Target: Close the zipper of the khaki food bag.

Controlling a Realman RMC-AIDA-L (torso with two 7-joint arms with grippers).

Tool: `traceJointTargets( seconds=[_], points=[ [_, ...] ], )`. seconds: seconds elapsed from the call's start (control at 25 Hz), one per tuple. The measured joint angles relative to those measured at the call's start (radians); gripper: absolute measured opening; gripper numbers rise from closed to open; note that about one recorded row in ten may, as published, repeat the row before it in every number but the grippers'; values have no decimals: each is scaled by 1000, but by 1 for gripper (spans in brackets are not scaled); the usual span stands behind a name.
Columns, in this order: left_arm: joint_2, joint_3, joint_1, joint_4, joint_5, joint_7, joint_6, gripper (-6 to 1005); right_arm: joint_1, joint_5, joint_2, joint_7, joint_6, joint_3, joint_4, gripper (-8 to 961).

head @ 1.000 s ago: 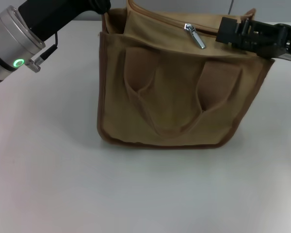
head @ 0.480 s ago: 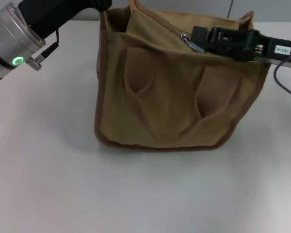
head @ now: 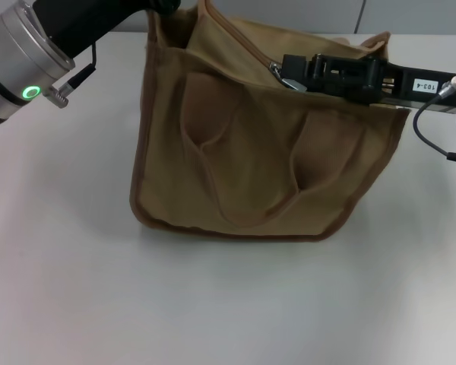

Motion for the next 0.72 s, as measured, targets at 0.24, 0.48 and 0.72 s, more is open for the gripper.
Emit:
traceJointTargets(
  seconds=[0.24,0.48,0.72],
  points=[
    [0,1,-5,-2,0,0,-2,47,4,-1,0,-5,5,-27,2,505],
    [0,1,-7,-4,-4,0,-2,47,12,-3,0,-23,9,-53,2,386],
    [0,1,-6,-8,-14,0,-3,48,15,-3,-2,-24,9,-54,2,233]
  ],
)
